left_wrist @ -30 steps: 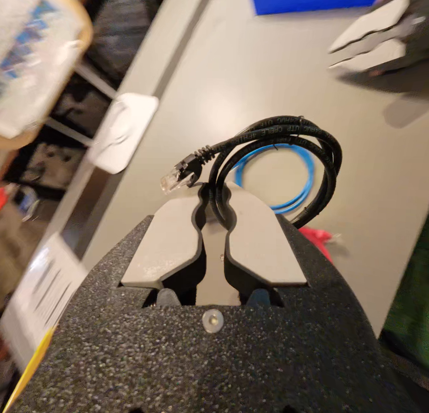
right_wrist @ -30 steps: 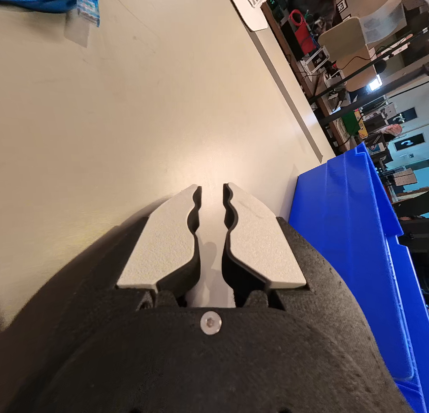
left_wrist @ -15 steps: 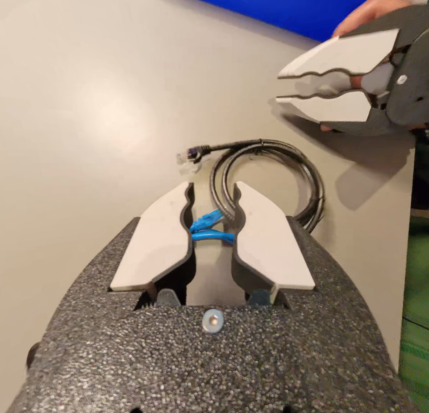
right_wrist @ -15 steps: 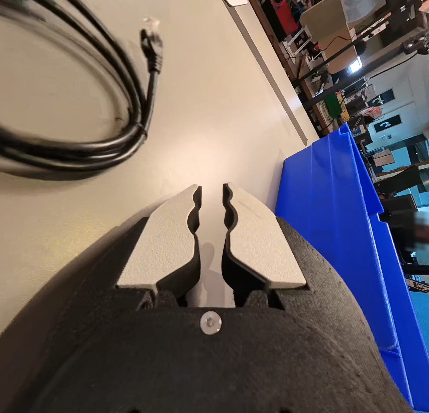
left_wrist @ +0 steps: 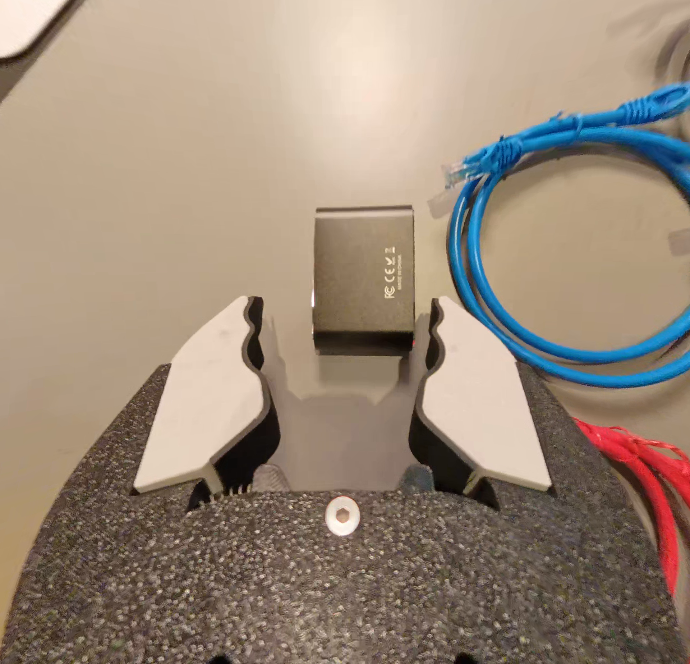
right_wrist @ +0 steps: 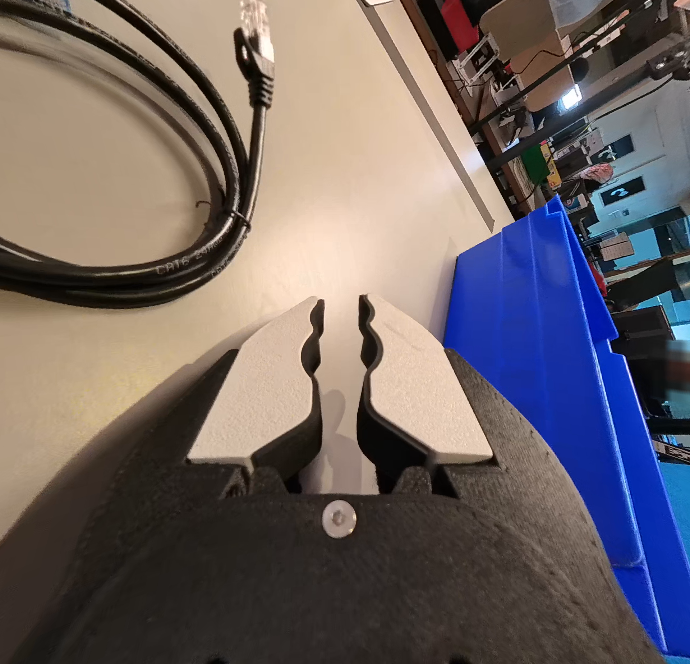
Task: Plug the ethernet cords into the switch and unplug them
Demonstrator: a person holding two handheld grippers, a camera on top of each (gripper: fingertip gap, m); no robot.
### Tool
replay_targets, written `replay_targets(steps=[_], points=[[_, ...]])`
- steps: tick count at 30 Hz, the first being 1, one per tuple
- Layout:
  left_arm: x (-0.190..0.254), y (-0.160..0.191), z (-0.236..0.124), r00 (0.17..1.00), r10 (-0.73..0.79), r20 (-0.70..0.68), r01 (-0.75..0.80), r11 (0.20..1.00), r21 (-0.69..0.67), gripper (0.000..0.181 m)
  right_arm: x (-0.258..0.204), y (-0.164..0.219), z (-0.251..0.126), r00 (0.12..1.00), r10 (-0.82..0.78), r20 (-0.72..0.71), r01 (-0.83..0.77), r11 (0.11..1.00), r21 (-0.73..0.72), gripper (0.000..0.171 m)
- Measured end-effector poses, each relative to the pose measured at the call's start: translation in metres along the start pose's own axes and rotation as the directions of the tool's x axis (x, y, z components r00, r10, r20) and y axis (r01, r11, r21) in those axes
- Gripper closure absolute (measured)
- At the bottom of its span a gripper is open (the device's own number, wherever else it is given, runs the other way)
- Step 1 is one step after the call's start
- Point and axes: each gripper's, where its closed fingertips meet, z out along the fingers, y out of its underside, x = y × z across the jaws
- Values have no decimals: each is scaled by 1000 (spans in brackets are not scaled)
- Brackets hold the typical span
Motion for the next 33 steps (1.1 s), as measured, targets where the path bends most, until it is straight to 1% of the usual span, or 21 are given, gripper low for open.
replay_targets(steps=[3, 4, 6, 8, 12, 15, 17, 18, 19, 20, 21, 22, 24, 25, 27, 29, 31, 33], points=[[5, 12, 11, 998, 62, 6, -61, 995, -82, 112, -1, -2, -1, 1000, 4, 5, -4, 1000, 10, 151], [10, 7, 13, 998, 58, -8, -58, 997, -52, 116, -2, -3, -1, 1000, 10, 14, -10, 1000, 15, 151], [14, 4, 16, 997, 73, -11, -74, 997, -38, 122, -3, -8, -1, 998, 37, 47, -38, 999, 38, 149], [16, 1, 17, 996, 87, -7, -87, 996, -36, 122, -4, -18, -3, 989, 99, 110, -108, 991, 82, 148], [5, -9, 16, 988, 122, 92, -122, 993, 0, 122, 4, -54, -5, 936, 232, 263, -277, 949, 149, 146], [-8, -24, 5, 979, 95, 180, -111, 990, 83, 123, 14, -92, -1, 900, 237, 365, -315, 934, 168, 143], [-15, -34, -4, 963, 104, 247, -141, 981, 135, 125, 11, -114, 12, 861, 229, 455, -318, 939, 130, 135], [-15, -39, -8, 958, 103, 268, -153, 973, 172, 138, 7, -122, 20, 838, 218, 501, -310, 945, 107, 131], [-14, -43, -11, 957, 104, 272, -161, 967, 197, 160, 2, -126, 30, 821, 214, 530, -300, 950, 82, 129], [-13, -47, -14, 958, 88, 274, -155, 960, 234, 166, -2, -126, 40, 810, 215, 546, -293, 954, 58, 126], [-14, -49, -17, 959, 67, 274, -141, 955, 259, 177, -6, -125, 50, 798, 227, 558, -295, 955, 34, 123], [-16, -48, -18, 961, 37, 275, -114, 957, 267, 175, -11, -122, 57, 785, 247, 568, -312, 950, 18, 122], [-15, -36, -12, 976, 20, 215, -66, 975, 211, 163, -18, -116, 64, 762, 281, 584, -353, 936, 10, 124], [-14, -31, -8, 982, 14, 190, -50, 982, 183, 163, -21, -112, 65, 763, 276, 584, -345, 939, 7, 124], [-15, -20, -1, 984, 36, 175, -58, 990, 126, 174, -13, -106, 66, 812, 246, 528, -315, 948, 42, 126], [-17, -11, 4, 984, 43, 170, -58, 995, 81, 173, -7, -103, 66, 823, 254, 508, -330, 942, 64, 130], [-17, -6, 5, 986, 37, 162, -49, 996, 70, 167, -6, -101, 66, 807, 280, 519, -358, 932, 53, 130], [-21, -4, 1, 986, 41, 163, -51, 997, 62, 153, -5, -102, 65, 816, 267, 512, -348, 935, 67, 130]])
